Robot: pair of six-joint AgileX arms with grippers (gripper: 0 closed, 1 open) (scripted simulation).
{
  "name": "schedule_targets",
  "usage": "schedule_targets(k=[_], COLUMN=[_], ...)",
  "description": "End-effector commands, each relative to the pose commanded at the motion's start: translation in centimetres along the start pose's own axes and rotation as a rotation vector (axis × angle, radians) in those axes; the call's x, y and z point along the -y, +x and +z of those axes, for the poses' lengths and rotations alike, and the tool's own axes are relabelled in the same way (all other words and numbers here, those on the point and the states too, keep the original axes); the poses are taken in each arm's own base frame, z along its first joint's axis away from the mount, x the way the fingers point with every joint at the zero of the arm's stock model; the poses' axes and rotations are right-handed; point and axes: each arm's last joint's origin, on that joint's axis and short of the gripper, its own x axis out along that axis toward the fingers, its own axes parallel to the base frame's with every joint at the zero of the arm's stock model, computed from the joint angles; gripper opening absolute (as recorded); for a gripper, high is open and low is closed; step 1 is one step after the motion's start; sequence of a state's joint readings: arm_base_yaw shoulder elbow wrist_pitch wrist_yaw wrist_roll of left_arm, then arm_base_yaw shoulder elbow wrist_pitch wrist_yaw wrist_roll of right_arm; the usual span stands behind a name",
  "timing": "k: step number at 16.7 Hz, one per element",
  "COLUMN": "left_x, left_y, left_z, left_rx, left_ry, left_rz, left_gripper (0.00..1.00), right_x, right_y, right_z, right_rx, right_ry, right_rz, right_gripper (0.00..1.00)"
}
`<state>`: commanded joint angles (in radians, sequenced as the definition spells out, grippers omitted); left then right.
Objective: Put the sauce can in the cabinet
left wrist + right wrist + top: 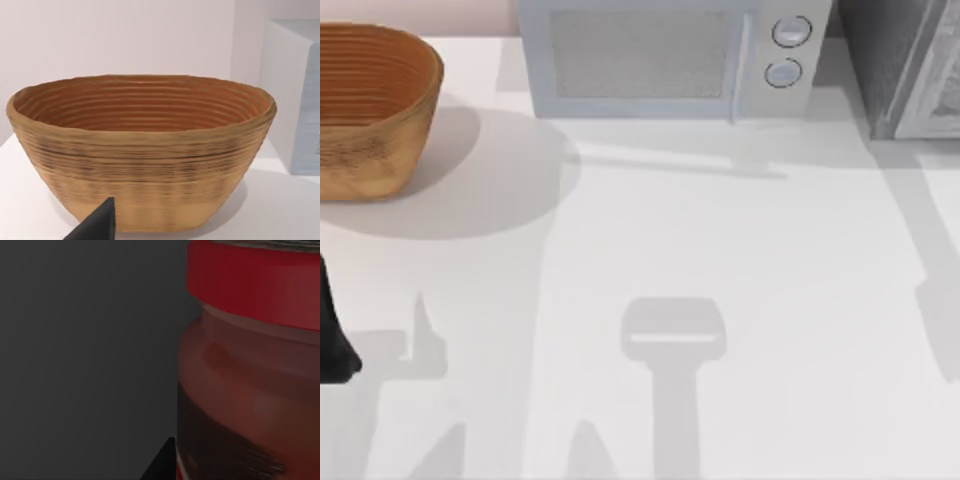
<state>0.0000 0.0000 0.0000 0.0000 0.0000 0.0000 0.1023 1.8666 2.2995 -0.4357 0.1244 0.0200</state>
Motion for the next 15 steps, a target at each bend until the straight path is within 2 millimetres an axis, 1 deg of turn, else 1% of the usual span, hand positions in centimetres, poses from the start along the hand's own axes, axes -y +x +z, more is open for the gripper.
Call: schedule_targets(k=[13,14,15], left_x=[0.0,0.0,0.0], left_y=[0.0,0.0,0.0], left_z=[0.0,0.0,0.0], left_rx=[0.0,0.0,0.0], left_ry=[0.0,0.0,0.0], left_rz=[0.0,0.0,0.0], left_gripper=[1.0,1.0,1.0], right_x=[0.0,0.0,0.0], right_y=[0.0,0.0,0.0], right_z=[0.0,0.0,0.0], right_rx=[0.0,0.0,0.0], right_ry=[0.0,0.0,0.0], right_rz=[0.0,0.0,0.0], right_gripper=[0.98,1.0,1.0])
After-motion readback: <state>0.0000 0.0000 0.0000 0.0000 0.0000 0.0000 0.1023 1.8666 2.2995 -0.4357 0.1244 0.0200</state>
